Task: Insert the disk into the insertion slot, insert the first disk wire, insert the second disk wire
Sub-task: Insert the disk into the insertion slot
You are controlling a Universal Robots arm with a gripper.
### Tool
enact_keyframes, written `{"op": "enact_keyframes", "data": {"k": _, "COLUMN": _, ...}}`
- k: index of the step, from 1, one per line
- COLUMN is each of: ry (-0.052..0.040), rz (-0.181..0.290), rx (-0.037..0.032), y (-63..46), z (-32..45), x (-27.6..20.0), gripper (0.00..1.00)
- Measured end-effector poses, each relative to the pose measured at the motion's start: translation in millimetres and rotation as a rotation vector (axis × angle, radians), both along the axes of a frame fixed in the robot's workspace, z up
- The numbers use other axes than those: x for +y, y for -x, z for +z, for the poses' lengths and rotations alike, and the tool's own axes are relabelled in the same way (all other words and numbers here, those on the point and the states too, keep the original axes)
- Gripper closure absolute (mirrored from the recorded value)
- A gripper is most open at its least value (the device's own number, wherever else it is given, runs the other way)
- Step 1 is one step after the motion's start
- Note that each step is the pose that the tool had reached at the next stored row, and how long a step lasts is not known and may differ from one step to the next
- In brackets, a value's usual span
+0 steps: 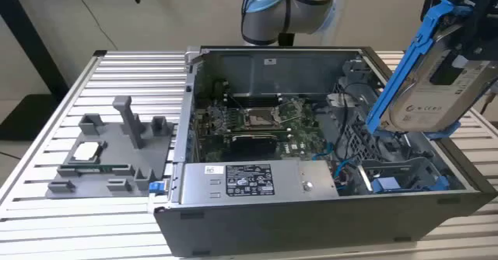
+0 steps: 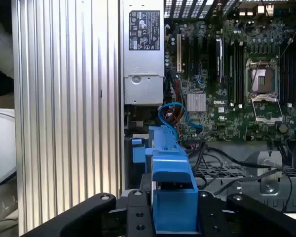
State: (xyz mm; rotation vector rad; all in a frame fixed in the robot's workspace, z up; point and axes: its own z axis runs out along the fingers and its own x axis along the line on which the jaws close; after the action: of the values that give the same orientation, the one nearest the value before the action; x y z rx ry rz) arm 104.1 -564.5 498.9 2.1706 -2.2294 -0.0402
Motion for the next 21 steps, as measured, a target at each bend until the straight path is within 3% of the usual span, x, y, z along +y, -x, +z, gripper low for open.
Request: {"op": "enact_keyframes", "data": {"k": 21, "ry": 0.0000, "rz": 0.000, "rx": 0.0000, "y": -3.6, "z": -3.1, "x": 0.1, "gripper": 0.68}}
